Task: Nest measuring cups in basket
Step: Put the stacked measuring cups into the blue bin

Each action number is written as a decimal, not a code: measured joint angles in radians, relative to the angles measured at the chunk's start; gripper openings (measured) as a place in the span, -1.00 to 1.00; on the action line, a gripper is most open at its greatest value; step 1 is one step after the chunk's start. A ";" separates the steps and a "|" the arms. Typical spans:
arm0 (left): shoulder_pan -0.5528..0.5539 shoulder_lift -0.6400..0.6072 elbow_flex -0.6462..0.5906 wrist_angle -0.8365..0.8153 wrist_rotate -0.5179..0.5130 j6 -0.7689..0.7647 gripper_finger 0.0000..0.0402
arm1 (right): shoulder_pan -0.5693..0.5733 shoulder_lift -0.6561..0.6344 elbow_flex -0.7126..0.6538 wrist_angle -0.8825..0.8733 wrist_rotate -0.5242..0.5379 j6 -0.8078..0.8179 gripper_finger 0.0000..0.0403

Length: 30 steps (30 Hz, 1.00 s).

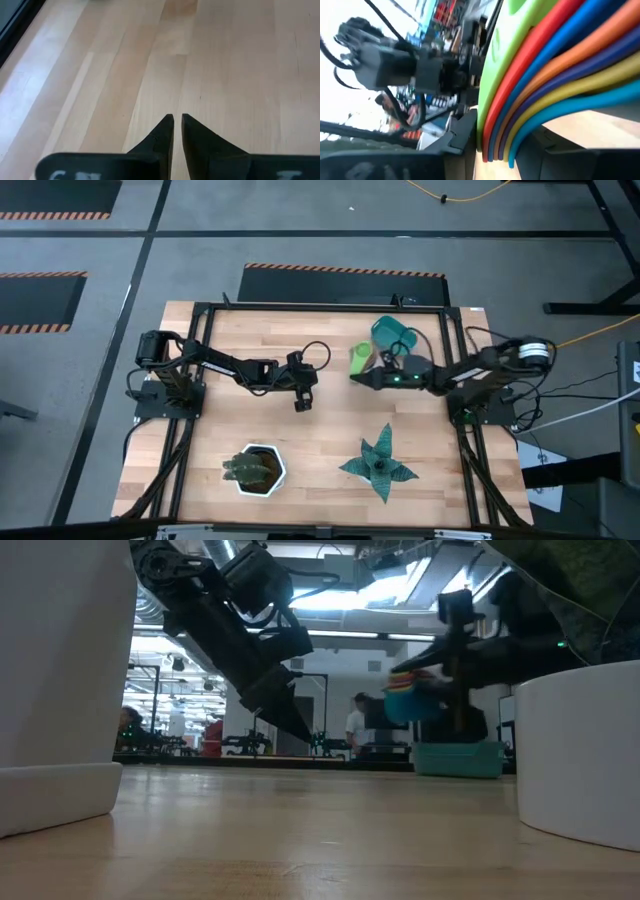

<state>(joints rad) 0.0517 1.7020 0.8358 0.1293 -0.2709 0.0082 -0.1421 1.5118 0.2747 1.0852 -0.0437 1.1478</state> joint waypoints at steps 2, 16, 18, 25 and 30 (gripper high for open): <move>0.000 0.000 0.000 0.004 0.001 0.000 -0.84 | 0.000 -0.052 -0.044 0.001 0.044 0.013 -0.48; 0.000 0.000 0.000 0.017 0.002 -0.001 -0.84 | 0.000 -0.194 -0.227 0.029 0.183 0.088 -0.48; 0.000 0.000 0.000 0.017 0.003 -0.001 -0.84 | 0.000 -0.210 -0.246 0.064 0.183 0.106 -0.48; 0.000 0.000 0.000 0.020 0.003 -0.001 -0.84 | 0.000 -0.296 -0.269 0.110 0.185 0.131 -0.48; 0.000 0.000 -0.001 0.023 0.003 -0.001 -0.84 | -0.003 -0.339 -0.269 0.108 0.202 0.128 -0.48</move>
<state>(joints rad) 0.0513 1.7023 0.8353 0.1520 -0.2676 0.0067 -0.1448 1.1728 0.0055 1.1934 0.1581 1.2760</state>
